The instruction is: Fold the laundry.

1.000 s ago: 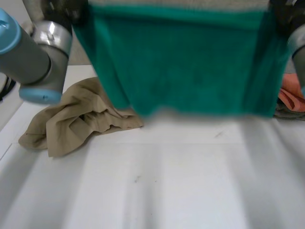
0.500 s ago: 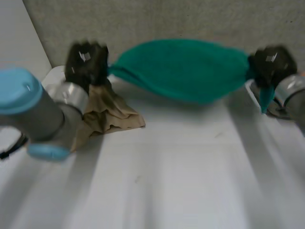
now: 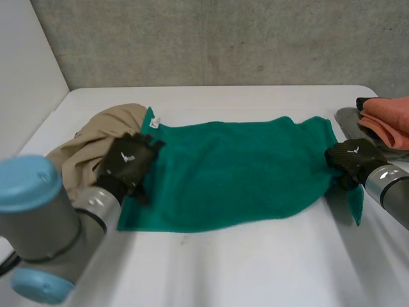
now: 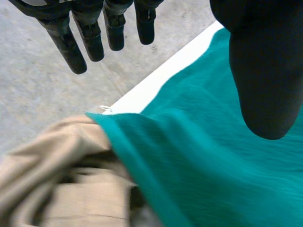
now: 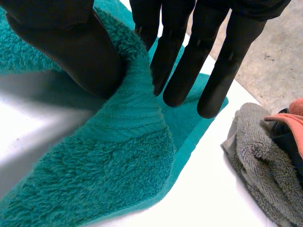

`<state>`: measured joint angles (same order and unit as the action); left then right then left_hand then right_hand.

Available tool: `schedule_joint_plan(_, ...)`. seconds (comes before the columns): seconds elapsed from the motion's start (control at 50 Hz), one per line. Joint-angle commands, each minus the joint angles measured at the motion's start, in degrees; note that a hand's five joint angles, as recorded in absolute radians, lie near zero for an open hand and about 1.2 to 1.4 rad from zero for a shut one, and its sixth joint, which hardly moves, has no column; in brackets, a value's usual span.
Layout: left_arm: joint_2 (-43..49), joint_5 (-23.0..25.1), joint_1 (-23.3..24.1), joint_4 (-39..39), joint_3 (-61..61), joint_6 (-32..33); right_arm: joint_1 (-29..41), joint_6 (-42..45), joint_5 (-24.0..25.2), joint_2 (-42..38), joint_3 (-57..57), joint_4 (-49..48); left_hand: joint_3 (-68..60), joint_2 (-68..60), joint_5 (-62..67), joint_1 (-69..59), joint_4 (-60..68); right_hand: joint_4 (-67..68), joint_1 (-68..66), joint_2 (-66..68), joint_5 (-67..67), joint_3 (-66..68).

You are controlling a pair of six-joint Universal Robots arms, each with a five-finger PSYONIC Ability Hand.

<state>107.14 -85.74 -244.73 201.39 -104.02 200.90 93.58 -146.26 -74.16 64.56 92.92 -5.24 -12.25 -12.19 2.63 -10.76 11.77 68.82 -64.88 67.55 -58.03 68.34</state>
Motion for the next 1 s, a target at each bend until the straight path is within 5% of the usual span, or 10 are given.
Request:
schedule_joint_plan(0.02, -0.4, 5.9, -7.9, -11.2, 10.8, 1.3, 0.2, -0.9, 0.3, 0.3, 0.8, -0.8, 2.2, 2.2, -2.6, 0.8, -1.8, 11.2, -15.1, 12.5, -12.0, 11.7)
schedule_joint_plan(0.2, 15.4, 6.6, -14.5, -17.9, 27.8, 5.9, 0.6, -0.3, 0.1, -0.4, 1.9, -1.1, 2.2, 2.2, -2.6, 0.8, -1.8, 11.2, -15.1, 12.5, -12.0, 11.7)
schedule_joint_plan(0.34, 25.4, 4.6, -15.2, -17.0, 35.6, 13.2, 0.6, 0.4, 0.0, -0.3, 2.5, -1.1, -1.8, -1.9, 1.4, -3.3, 2.3, 11.2, -15.1, 12.5, -12.0, 11.7)
schedule_joint_plan(0.42, 30.0, 4.2, -15.6, -14.7, 38.5, 16.6, 0.7, 0.4, 0.0, -0.2, 2.6, -1.1, -36.2, -36.3, 35.8, -37.7, 36.7, 11.2, -15.1, 12.5, -12.0, 11.7)
schedule_joint_plan(0.46, 30.9, 3.9, -15.8, -12.5, 39.0, 17.7, 0.7, 0.5, 0.0, -0.3, 2.6, -1.1, -66.2, -66.2, 65.8, -67.6, 66.6, 11.2, -15.1, 12.5, -12.0, 11.7)
schedule_joint_plan(0.48, 31.0, 3.8, -15.9, -11.5, 38.9, 17.8, 0.7, 0.5, -0.1, -0.2, 2.6, -1.1, -67.7, -67.8, 67.4, -69.2, 68.2, 11.2, -15.1, 12.5, -12.0, 11.7)
schedule_joint_plan(0.58, 28.8, 1.3, -17.3, -5.7, 37.8, 17.8, 0.7, 0.5, -0.1, -0.2, 2.6, -1.1, -67.8, -67.8, 67.4, -69.2, 68.2, 11.2, -15.1, 12.5, -12.0, 11.7)
schedule_joint_plan(0.74, 25.5, -10.9, -25.4, 5.2, 41.8, 20.5, 1.5, 0.9, 0.1, -0.4, 2.6, -1.1, -67.8, -67.8, 67.4, -69.2, 68.2, 11.2, -15.1, 12.5, -12.0, 11.7)
schedule_joint_plan(0.92, 25.9, -6.6, -26.5, 0.8, 40.7, 21.3, 2.4, 1.0, 0.0, -0.7, 2.7, -0.9, -67.8, -67.8, 67.4, -69.2, 68.2, 11.2, -15.1, 12.5, -12.0, 11.7)
schedule_joint_plan(1.0, 24.4, -3.1, -25.0, 0.8, 37.4, 19.8, 2.3, 1.0, 0.2, -0.6, 2.7, -0.7, -0.1, -0.2, -0.3, -1.6, 0.6, 11.2, -15.1, 12.5, -12.0, 11.7)
